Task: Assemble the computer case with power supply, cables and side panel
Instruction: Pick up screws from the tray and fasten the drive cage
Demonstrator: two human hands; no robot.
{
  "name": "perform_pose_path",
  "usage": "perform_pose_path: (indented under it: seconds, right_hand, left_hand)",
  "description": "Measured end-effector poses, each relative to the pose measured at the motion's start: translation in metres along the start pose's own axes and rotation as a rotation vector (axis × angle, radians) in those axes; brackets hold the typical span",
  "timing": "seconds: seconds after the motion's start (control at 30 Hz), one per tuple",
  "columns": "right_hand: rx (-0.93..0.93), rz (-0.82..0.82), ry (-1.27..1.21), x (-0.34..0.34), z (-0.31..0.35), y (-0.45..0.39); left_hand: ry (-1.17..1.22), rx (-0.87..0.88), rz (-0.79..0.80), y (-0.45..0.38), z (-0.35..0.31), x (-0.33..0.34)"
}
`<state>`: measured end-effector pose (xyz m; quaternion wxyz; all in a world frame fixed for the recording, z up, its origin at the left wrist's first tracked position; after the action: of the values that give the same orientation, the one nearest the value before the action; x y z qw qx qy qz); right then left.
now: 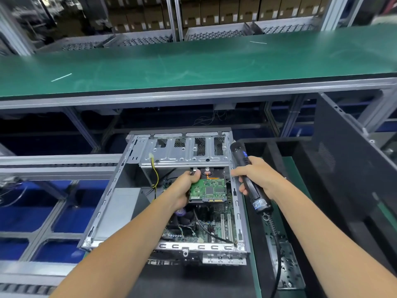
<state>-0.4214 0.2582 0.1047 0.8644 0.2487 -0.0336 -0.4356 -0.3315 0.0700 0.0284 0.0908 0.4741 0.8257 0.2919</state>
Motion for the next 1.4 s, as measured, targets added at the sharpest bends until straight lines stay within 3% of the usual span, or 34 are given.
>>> perform_pose_path:
  seconds: [0.47, 0.77, 0.97, 1.17, 1.4]
  right_hand:
    - [-0.051, -0.024, 0.027, 0.013, 0.015, -0.006]
    - [-0.024, -0.034, 0.066, 0.015, 0.023, -0.012]
    - [-0.014, -0.029, 0.102, 0.017, 0.025, -0.016]
    - [-0.037, -0.057, 0.115, 0.017, 0.024, -0.019]
    - [-0.053, -0.050, 0.155, 0.017, 0.026, -0.020]
  left_hand:
    - [-0.067, 0.054, -0.071, -0.002, -0.002, 0.010]
    - [-0.094, 0.049, -0.031, -0.010, 0.002, 0.006]
    - [0.029, -0.018, -0.039, -0.009, 0.000, 0.014]
    - [0.162, -0.050, 0.115, -0.006, -0.001, 0.023]
    - [0.265, 0.069, 0.120, -0.008, -0.009, 0.014]
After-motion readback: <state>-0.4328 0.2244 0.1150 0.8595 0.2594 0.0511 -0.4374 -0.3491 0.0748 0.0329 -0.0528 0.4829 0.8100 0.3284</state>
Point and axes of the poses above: each hand's wrist, its own y-axis away from the middle knuckle, its own x-axis out of the palm, z = x × y, the point moved 7 cm from there along -y, towards the middle knuckle, and after that the axes turned 3 degrees about y, right-handed, at the moved point
